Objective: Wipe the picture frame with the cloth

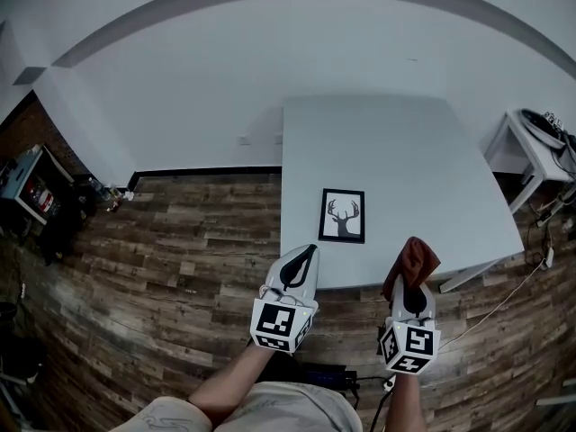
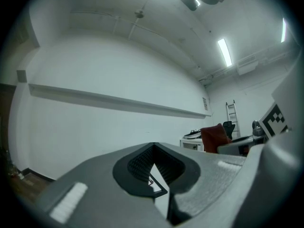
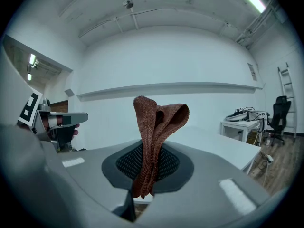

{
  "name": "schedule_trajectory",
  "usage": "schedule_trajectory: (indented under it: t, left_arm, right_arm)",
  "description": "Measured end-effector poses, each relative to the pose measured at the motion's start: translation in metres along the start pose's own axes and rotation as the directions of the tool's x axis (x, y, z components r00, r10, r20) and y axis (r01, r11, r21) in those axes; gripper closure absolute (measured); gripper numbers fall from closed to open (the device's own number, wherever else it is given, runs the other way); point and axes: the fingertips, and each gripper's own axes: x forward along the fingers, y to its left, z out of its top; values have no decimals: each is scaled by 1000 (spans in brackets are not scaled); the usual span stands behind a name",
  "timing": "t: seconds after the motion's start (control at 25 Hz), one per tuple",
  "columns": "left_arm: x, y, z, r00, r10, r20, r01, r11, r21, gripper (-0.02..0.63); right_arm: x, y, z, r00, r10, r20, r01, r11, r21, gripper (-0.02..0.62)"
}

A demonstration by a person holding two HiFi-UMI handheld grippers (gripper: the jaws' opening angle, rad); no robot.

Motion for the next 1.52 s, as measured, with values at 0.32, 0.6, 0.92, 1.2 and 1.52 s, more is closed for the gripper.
schedule_trajectory:
  t: [0.32,0.6,0.92,1.2,1.52]
  left_arm:
    - [28,26,-14,1000,12,-15,-12,1000,-18,606]
    - [60,55,-24,1000,4,-26,-5,999,-44,606]
    - [95,95,-34,999,-6,-32,3,997,-81,606]
    - [125,126,-38,999,-19,-29,15,994,-109,606]
    - [151,148,-41,999,-37,-30,33,991,-129,606]
  right_arm:
    - [40,9,-8,999,15,-37,-16,1000,-12,535]
    - [84,18,-8,997,17,-71,-18,1000,-26,535]
    - [136,38,-5,994,19,-104,-26,998,-62,535]
    - [178,49,2,992,13,-123,-24,996,-89,535]
    - [211,64,5,989,27,-145,-47,989,-141,535]
